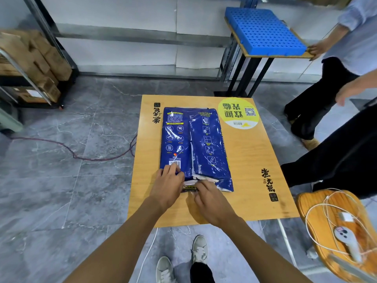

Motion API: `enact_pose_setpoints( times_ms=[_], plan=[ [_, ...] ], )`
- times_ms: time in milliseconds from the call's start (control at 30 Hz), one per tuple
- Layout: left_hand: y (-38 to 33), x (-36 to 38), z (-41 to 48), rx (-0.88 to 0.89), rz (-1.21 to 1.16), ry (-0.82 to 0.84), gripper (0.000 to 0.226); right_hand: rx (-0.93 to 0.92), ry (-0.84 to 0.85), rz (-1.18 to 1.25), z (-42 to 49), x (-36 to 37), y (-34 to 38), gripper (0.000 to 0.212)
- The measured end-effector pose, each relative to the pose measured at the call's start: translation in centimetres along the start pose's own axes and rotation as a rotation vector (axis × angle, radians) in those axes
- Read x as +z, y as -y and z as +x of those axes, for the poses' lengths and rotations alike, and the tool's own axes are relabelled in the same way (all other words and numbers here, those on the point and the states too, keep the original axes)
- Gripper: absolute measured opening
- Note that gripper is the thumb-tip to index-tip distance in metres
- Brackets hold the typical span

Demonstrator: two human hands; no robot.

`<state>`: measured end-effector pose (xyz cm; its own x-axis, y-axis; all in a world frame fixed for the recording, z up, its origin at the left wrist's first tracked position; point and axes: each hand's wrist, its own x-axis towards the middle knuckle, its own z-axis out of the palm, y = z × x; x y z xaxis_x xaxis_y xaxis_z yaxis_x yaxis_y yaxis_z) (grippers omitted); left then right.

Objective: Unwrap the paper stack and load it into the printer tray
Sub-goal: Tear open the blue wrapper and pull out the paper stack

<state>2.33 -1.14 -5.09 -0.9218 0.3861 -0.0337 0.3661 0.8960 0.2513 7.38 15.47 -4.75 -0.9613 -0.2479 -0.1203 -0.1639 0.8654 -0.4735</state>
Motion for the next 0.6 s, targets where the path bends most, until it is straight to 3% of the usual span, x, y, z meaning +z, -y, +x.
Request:
enact_pose_setpoints(
  times_ms=[167,333,500,600],
  plan=[
    [0.2,-0.7,-0.3,-0.054,-0.052,-0.115,0.022,0.032,-0.043,0.032,0.5,-1.2,0.3,0.044],
    [0.4,-1.8,-0.7,-0.285,-0.189,-0.242,0.016,0.184,-0.06,0.129,1.5,-1.9,0.0,0.056],
    [0.2,-2.9,-0.7,-0.802,-0.721,-0.262,0.047,0.334,-0.107,0.315,2.8,-2.5,-0.4,0.054],
    [-1.2,-3.5,0.2,-1.04,-1.288,-0.291,0.056,0.422,-0.126,0.319,3.5,-2.9,-1.1,0.049]
  ],
)
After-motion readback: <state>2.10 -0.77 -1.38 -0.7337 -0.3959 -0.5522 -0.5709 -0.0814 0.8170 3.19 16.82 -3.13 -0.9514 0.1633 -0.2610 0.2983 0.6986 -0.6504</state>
